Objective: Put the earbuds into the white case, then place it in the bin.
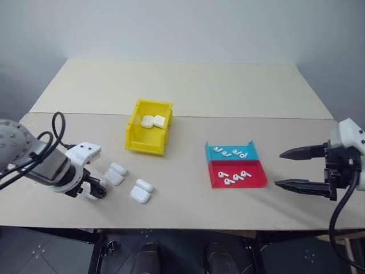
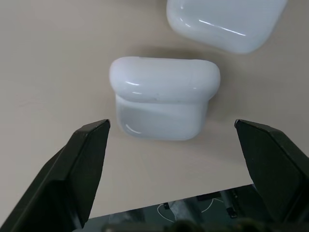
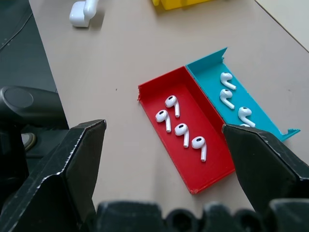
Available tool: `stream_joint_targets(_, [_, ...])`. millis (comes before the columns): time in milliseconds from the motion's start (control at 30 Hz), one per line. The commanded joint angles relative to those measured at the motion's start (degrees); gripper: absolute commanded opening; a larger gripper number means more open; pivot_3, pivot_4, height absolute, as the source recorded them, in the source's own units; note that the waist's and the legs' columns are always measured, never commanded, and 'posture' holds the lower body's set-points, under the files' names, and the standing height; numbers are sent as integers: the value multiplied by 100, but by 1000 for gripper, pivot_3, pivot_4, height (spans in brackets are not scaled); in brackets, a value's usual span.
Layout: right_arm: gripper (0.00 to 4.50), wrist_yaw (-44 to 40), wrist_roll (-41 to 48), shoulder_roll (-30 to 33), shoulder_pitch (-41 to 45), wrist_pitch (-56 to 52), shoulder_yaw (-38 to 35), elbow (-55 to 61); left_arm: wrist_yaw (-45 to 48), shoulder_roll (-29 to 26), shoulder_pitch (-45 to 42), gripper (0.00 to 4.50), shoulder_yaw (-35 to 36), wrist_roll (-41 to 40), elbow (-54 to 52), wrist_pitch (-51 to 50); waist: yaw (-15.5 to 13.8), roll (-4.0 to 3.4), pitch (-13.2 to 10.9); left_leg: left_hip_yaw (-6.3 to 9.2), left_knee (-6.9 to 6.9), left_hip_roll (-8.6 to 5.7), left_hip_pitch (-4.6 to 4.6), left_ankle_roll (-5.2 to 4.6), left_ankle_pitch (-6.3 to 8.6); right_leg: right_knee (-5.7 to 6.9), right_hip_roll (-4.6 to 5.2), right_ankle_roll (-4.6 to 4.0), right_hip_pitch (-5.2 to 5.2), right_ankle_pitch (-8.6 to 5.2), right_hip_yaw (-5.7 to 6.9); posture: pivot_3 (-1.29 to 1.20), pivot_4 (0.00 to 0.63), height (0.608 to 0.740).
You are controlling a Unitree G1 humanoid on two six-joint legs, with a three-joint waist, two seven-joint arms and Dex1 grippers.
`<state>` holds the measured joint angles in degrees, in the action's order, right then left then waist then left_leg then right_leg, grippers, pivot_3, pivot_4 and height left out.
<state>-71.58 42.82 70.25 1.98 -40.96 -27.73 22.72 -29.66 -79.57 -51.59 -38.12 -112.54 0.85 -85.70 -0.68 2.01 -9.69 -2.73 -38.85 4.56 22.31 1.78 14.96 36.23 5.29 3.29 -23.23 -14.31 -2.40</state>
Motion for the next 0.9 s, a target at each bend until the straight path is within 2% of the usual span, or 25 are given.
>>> stream_joint_targets(33, [4465, -93, -30, 135, 112, 21, -214, -10, -33, -60, -6, 4500, 105, -46, 20, -9, 0, 0, 0, 0, 0, 0, -1, 1, 0, 1, 0, 0, 1, 0, 0, 0, 150, 740])
stream_joint_targets(400, [4465, -254, -133, 140, -13, 26, -443, 0, -757, 417, 261, 4500, 154, -46, 335, 181, -8, -2, 1, 2, 0, -2, -2, 3, -2, 0, 2, 1, 3, 0, 0, 0, 150, 740])
stream_joint_targets(600, [4465, -291, -163, 141, -93, -54, -600, 65, -1017, 703, 300, 4500, 249, -46, 379, 197, -68, -36, 21, 2, 1, -6, -25, 6, -4, 5, 5, 1, 24, 0, 0, 0, 150, 740])
stream_joint_targets(733, [4500, -314, -189, 101, -185, -76, -694, 101, -1016, 652, 374, 3661, 345, -46, 279, 172, -79, -47, 27, 4, 1, -8, -26, 7, -4, 4, 5, 1, 25, 0, 0, 0, 150, 740])
stream_joint_targets(767, [4500, -310, -186, 85, -205, -85, -713, 116, -1036, 634, 398, 3211, 374, -46, 251, 192, -78, -47, 27, 4, 3, -8, -23, 7, -4, 4, 5, 1, 22, 0, 0, 0, 150, 740])
stream_joint_targets(833, [4500, -280, -184, 50, -230, -77, -714, 146, -1030, 584, 420, 2826, 434, -46, 202, 191, -71, -47, 27, 5, 3, -8, -23, 7, -4, 4, 5, 1, 22, 0, 0, 0, 150, 740])
stream_joint_targets(900, [4500, -263, -193, 6, -236, -25, -680, 154, -1067, 499, 454, 2773, 522, -46, 125, 215, -67, -47, 27, 5, 2, -8, -24, 8, -5, 6, 5, 1, 22, 0, 0, 0, 150, 740])
